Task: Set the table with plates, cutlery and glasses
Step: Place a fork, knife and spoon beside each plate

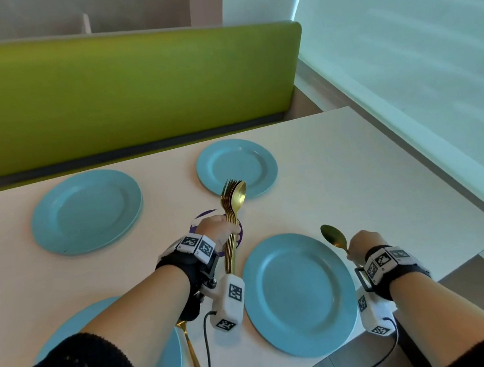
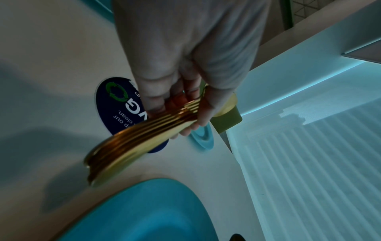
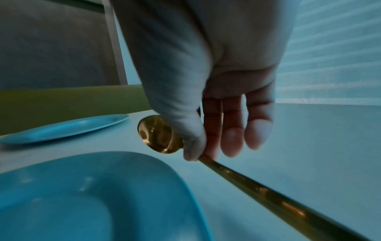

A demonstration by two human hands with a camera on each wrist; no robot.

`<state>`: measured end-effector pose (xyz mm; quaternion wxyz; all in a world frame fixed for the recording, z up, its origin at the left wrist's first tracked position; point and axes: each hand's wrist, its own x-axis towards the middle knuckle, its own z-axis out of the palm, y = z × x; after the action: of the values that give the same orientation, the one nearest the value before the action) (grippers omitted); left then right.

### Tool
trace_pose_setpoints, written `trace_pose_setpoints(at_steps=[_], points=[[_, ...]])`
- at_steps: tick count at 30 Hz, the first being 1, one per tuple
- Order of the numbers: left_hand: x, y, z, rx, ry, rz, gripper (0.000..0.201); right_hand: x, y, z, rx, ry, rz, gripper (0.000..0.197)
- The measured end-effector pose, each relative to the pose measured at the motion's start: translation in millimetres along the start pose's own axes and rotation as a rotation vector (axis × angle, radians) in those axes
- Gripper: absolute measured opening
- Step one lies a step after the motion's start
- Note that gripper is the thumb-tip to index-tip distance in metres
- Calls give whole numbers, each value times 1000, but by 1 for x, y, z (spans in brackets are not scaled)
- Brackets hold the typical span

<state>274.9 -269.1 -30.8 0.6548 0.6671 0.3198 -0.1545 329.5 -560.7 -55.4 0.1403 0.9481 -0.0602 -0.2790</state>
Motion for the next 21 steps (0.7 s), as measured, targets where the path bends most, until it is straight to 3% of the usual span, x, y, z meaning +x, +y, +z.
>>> trace_pose_setpoints(at_steps=[7, 10, 16, 21], points=[[3, -5, -3, 42, 5, -6, 21, 7, -7, 8, 64, 23, -3, 17], [1, -5, -4, 68, 15, 0, 17, 8, -11, 10, 138, 43, 27, 28], [2, -6, -4, 115, 28, 27, 14, -3, -12, 6, 271, 73, 94, 29], [2, -5, 2, 119, 31, 31, 22, -8, -12, 6, 328, 103, 106, 30]])
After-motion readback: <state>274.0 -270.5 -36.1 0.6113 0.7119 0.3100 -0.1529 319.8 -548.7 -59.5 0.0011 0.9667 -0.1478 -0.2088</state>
